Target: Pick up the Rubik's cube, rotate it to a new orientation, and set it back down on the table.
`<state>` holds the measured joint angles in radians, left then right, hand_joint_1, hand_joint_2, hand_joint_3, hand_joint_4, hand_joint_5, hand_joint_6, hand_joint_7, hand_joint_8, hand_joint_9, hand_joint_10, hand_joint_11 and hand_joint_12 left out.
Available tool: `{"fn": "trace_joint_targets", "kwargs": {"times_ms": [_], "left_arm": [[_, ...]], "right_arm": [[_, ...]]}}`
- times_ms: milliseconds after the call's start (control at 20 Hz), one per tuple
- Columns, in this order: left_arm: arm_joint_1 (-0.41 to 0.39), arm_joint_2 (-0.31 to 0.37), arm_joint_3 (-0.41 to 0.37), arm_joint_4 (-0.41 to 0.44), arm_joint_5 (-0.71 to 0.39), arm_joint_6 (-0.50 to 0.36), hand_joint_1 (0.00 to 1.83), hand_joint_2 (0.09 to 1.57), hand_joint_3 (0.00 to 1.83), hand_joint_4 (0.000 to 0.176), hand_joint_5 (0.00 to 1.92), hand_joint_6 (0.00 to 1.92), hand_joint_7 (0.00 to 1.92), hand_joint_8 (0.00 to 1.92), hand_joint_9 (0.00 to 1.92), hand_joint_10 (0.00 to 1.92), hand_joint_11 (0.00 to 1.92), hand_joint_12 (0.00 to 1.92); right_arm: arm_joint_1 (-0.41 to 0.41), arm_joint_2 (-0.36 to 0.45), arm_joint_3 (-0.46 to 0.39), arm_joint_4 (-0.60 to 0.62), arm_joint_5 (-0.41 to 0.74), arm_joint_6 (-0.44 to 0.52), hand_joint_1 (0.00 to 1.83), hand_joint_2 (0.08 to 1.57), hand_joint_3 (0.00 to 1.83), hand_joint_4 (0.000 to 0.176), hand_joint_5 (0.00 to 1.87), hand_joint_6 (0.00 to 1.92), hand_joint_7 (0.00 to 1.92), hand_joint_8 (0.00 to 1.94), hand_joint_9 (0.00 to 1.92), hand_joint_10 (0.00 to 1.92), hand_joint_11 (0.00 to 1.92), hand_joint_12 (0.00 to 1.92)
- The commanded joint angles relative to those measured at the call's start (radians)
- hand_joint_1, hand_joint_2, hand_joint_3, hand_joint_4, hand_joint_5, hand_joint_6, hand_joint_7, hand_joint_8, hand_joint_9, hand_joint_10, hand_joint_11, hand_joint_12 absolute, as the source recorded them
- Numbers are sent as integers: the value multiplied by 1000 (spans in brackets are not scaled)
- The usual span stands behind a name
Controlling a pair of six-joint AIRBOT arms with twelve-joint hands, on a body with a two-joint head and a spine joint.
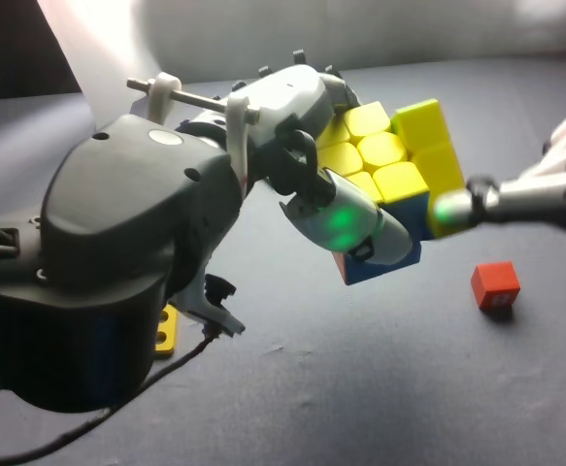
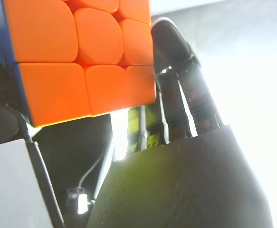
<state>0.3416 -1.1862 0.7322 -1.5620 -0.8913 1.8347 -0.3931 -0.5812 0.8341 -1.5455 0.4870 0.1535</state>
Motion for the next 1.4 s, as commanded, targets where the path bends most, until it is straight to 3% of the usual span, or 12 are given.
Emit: {"fn": "trace_joint_targets", "kwargs": {"times_ms": [0, 150, 700, 800, 950, 1050, 1300, 1350], "left_arm": [[-18, 4, -3, 89, -17, -21, 1331, 1231, 4, 0, 787, 1212, 719, 1371, 642, 1597, 456, 1609], [-18, 4, -2, 89, -17, -21, 1348, 1192, 0, 0, 862, 1073, 806, 1276, 706, 1510, 486, 1572], [-16, 3, -4, 89, -17, -21, 1341, 1212, 1, 0, 833, 1129, 730, 1352, 690, 1553, 582, 1555], [-16, 3, -5, 89, -17, -21, 1332, 1232, 0, 0, 802, 1184, 706, 1386, 643, 1600, 467, 1617], [-16, 3, -6, 89, -17, -21, 1350, 1186, 0, 0, 892, 1062, 801, 1234, 719, 1496, 508, 1529], [-17, 3, -6, 89, -17, -21, 1339, 1212, 1, 0, 827, 1167, 743, 1317, 683, 1544, 481, 1547], [-19, 3, -7, 89, -17, -21, 1346, 1198, 0, 0, 859, 1116, 764, 1277, 708, 1519, 558, 1506], [-19, 3, -7, 89, -17, -21, 1340, 1215, 3, 0, 804, 1198, 737, 1325, 692, 1541, 542, 1515]], "right_arm": [[10, 1, -3, 49, 12, 1, 1279, 1300, 15, 0, 207, 0, 638, 1631, 869, 1921, 816, 1921], [1, 2, -4, 48, 11, 11, 1288, 1290, 8, 0, 220, 5, 654, 1607, 870, 1921, 854, 1921], [-2, -19, 17, 55, -35, 13, 1280, 1300, 7, 0, 219, 7, 643, 1622, 862, 1921, 845, 1921], [-4, -44, 44, 74, -55, 13, 1273, 1310, 11, 0, 212, 3, 626, 1644, 838, 1921, 814, 1921], [-17, -60, 54, 74, -70, 13, 1275, 1308, 8, 0, 222, 3, 629, 1640, 849, 1921, 835, 1921], [-30, -74, 63, 74, -93, 13, 1277, 1307, 7, 0, 240, 7, 633, 1642, 876, 1921, 878, 1921], [-57, -83, 66, 74, -105, 8, 1281, 1299, 2, 0, 231, 3, 648, 1616, 864, 1921, 833, 1921], [-58, -88, 69, 74, -108, 8, 1281, 1300, 2, 0, 223, 1, 646, 1618, 859, 1921, 828, 1921]]}}
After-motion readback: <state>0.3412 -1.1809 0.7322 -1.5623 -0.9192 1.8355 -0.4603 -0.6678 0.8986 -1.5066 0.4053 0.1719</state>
